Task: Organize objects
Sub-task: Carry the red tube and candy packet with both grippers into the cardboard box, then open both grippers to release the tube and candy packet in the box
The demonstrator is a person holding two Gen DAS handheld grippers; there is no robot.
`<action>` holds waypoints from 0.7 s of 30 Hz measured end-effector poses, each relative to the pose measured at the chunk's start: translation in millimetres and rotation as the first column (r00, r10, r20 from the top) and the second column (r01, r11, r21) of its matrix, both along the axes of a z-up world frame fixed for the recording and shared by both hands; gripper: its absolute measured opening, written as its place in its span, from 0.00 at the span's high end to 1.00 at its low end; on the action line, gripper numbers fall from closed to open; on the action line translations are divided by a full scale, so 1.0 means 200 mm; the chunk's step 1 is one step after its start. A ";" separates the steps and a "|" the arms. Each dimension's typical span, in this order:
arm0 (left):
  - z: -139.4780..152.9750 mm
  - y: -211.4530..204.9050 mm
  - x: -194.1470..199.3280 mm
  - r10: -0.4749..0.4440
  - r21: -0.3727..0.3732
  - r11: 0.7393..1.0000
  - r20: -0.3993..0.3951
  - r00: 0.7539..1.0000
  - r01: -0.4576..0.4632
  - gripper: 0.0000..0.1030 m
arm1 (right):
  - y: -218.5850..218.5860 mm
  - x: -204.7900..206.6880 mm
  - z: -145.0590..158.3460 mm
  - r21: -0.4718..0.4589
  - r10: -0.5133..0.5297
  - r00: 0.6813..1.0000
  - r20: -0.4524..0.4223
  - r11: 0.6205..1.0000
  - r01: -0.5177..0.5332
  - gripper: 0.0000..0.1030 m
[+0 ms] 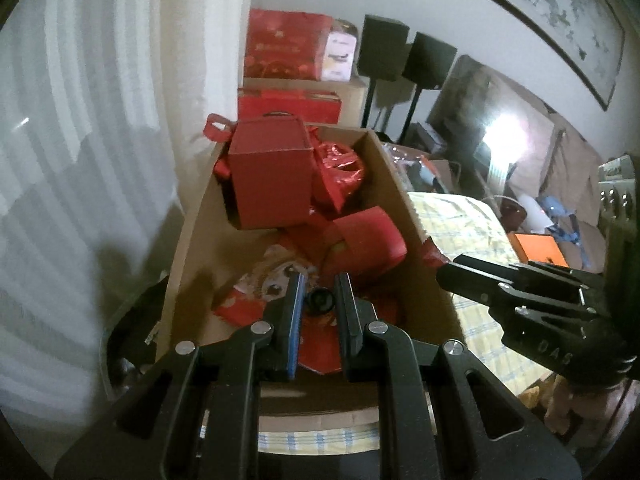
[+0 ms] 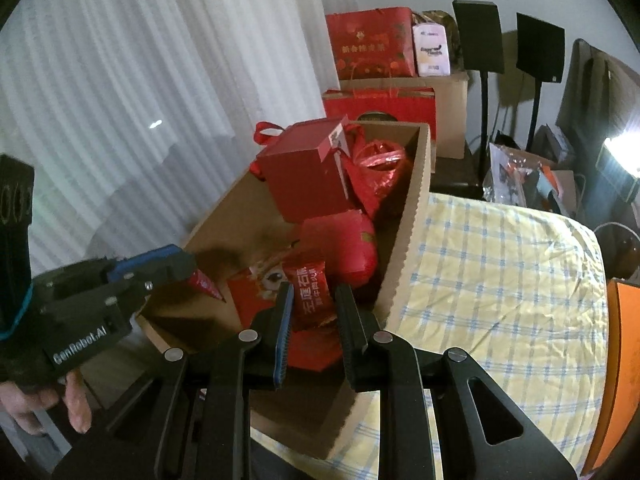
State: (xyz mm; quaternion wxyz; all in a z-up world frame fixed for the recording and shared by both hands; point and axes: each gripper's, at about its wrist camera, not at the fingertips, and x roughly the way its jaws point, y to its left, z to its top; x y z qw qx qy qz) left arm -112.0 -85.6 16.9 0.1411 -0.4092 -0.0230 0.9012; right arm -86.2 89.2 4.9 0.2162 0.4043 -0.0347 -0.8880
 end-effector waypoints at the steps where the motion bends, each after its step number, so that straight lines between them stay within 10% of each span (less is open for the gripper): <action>1: 0.00 0.00 0.00 0.003 -0.001 1.000 0.000 1.000 -0.003 0.86 | -0.02 0.00 -0.01 0.001 -0.003 1.000 0.001 1.000 0.003 0.80; 16: -0.13 -0.11 -0.04 0.036 0.033 0.999 0.044 0.998 -0.038 0.86 | -0.19 0.00 -0.12 0.038 0.011 0.999 0.040 0.999 -0.013 0.75; 21: -0.14 -0.16 -0.06 0.049 0.092 0.994 0.077 0.996 -0.056 0.64 | -0.18 0.00 -0.14 0.030 -0.001 0.999 0.037 1.000 0.000 0.68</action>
